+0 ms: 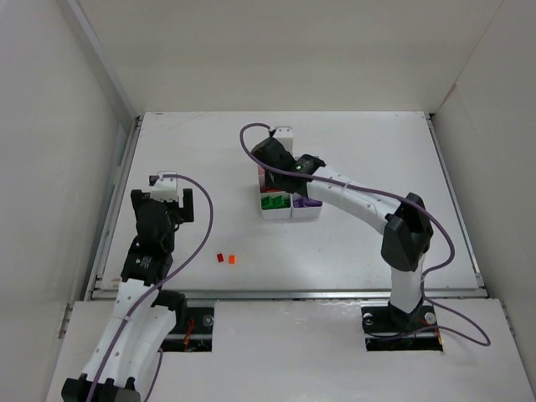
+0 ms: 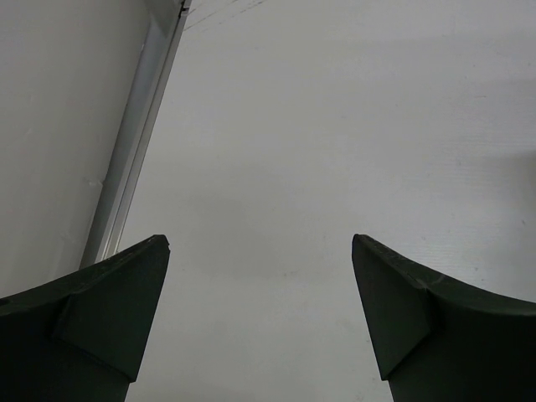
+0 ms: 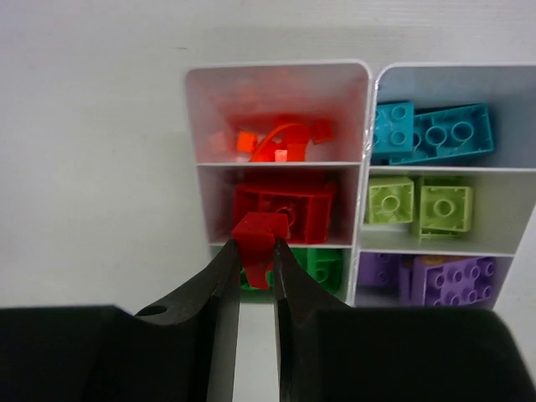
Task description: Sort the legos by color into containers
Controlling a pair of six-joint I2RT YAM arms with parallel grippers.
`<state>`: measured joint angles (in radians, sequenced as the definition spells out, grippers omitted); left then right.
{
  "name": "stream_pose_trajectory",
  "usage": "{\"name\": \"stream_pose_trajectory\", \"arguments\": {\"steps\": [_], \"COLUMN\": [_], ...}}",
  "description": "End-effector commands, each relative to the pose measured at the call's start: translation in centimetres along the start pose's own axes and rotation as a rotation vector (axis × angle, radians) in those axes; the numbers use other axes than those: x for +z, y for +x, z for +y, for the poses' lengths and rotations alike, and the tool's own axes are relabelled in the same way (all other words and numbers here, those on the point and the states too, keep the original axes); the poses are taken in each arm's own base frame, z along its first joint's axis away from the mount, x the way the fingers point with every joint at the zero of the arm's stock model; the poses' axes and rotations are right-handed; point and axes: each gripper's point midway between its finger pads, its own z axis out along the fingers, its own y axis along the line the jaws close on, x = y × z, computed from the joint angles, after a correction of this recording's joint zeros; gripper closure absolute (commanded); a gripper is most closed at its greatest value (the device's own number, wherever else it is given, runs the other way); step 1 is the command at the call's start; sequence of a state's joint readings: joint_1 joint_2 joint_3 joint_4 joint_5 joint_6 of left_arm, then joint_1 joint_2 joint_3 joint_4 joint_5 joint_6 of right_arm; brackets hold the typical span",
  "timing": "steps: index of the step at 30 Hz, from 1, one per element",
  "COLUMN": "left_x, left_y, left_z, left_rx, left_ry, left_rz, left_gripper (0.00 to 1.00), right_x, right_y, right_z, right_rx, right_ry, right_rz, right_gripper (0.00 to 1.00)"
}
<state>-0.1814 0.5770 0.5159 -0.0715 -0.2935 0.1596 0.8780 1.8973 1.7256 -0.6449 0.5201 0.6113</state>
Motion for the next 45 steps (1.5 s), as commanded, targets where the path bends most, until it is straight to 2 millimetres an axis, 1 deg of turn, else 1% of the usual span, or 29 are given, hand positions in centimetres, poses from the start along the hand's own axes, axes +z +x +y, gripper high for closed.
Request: {"name": "stream_pose_trajectory", "arguments": {"steps": [1, 3, 4, 5, 9, 11, 12, 16, 17, 18, 21, 22, 23, 26, 27, 28, 29, 31, 33, 34, 36, 37, 38, 39, 40, 41, 42, 44, 45], "left_x": [0.4, 0.4, 0.5, 0.5, 0.7, 0.7, 0.7, 0.8, 0.8, 0.8, 0.8, 0.8, 0.8, 0.9, 0.9, 0.9, 0.9, 0.9, 0.9, 0.9, 0.8, 0.8, 0.8, 0.8, 0.6, 0.7, 0.7, 0.6, 0.6], "left_y": [-0.3, -0.3, -0.1, -0.1, 0.1, 0.1, 0.1, 0.3, 0.3, 0.3, 0.3, 0.3, 0.3, 0.4, 0.4, 0.4, 0.4, 0.4, 0.4, 0.4, 0.4, 0.4, 0.4, 0.2, 0.1, -0.2, 0.3, 0.1, 0.1], "left_z": [0.5, 0.5, 0.7, 0.7, 0.9, 0.9, 0.9, 0.8, 0.8, 0.8, 0.8, 0.8, 0.8, 0.9, 0.9, 0.9, 0.9, 0.9, 0.9, 0.9, 1.2, 1.4, 1.6, 2.0, 2.3, 2.5, 2.6, 3.0, 3.0], "left_rx": [-0.011, -0.011, -0.01, -0.01, -0.009, -0.009, -0.009, -0.007, -0.007, -0.007, -0.007, -0.007, -0.007, -0.009, -0.009, -0.009, -0.009, -0.009, -0.009, -0.009, -0.009, -0.009, -0.009, -0.012, -0.016, -0.02, -0.016, -0.03, -0.03], "left_ry": [-0.028, -0.028, -0.036, -0.036, -0.045, -0.045, -0.045, -0.044, -0.044, -0.044, -0.044, -0.044, -0.044, -0.044, -0.044, -0.044, -0.044, -0.044, -0.044, -0.044, -0.058, -0.07, -0.082, -0.106, -0.119, -0.129, -0.139, -0.166, -0.166], "left_rz": [-0.023, -0.023, -0.013, -0.013, -0.002, -0.002, -0.002, 0.006, 0.006, 0.006, 0.006, 0.006, 0.006, 0.007, 0.007, 0.007, 0.007, 0.007, 0.007, 0.007, 0.009, 0.01, 0.011, 0.003, -0.004, -0.013, -0.004, -0.011, -0.011], "left_gripper": [0.12, 0.12, 0.12, 0.12, 0.12, 0.12, 0.12, 0.12, 0.12, 0.12, 0.12, 0.12, 0.12, 0.12, 0.12, 0.12, 0.12, 0.12, 0.12, 0.12, 0.12, 0.12, 0.12, 0.12, 0.12, 0.1, 0.1, 0.1, 0.1], "right_x": [0.9, 1.7, 1.5, 1.8, 2.4, 2.7, 2.8, 3.2, 3.4, 3.3, 3.6, 3.4, 3.4, 2.0, 1.4, 0.8, 0.3, -1.9, -3.5, -4.5, -5.3, -6.4, -6.1, -6.5, -7.4, -7.5, -6.9, -7.3, -6.8], "right_y": [-0.6, -1.3, -1.8, -2.1, -1.4, 0.0, 0.2, 0.8, 0.7, 0.3, 0.7, 0.5, 0.5, -0.4, -0.9, -1.2, -1.4, -1.5, -0.7, 0.9, 3.7, 6.2, 8.3, 9.6, 11.6, 12.7, 14.1, 15.6, 15.9], "right_z": [0.5, -0.4, -0.3, -0.8, -2.3, -3.2, -3.6, -4.1, -3.9, -3.8, -3.7, -3.5, -3.5, -2.9, -2.4, -2.6, -2.0, -0.3, 2.0, 4.1, 6.2, 8.6, 9.9, 11.0, 13.1, 13.6, 14.0, 15.5, 16.5], "right_rx": [-0.073, -0.055, -0.058, -0.05, -0.091, -0.117, -0.122, -0.153, -0.168, -0.175, -0.197, -0.195, -0.195, -0.194, -0.192, -0.201, -0.207, -0.238, -0.283, -0.325, -0.361, -0.361, -0.359, -0.353, -0.368, -0.382, -0.388, -0.394, -0.381], "right_ry": [-0.017, 0.003, -0.002, 0.008, 0.058, 0.09, 0.107, 0.127, 0.126, 0.121, 0.122, 0.112, 0.112, 0.08, 0.07, 0.069, 0.064, 0.022, -0.053, -0.116, -0.207, -0.333, -0.394, -0.452, -0.539, -0.553, -0.547, -0.59, -0.606], "right_rz": [-0.018, -0.022, -0.031, -0.033, -0.013, 0.02, 0.019, 0.03, 0.029, 0.022, 0.047, 0.05, 0.05, 0.03, 0.01, 0.009, -0.001, -0.025, -0.027, -0.014, 0.039, 0.11, 0.146, 0.169, 0.191, 0.207, 0.231, 0.265, 0.268], "right_gripper": [1.0, 1.0, 1.0, 1.0, 1.0, 1.0, 1.0, 0.98, 0.93, 0.82, 0.59, 0.49, 0.46, 0.4, 0.4, 0.38, 0.38, 0.38, 0.33, 0.31, 0.3, 0.3, 0.3, 0.3, 0.3, 0.3, 0.3, 0.3, 0.3]}}
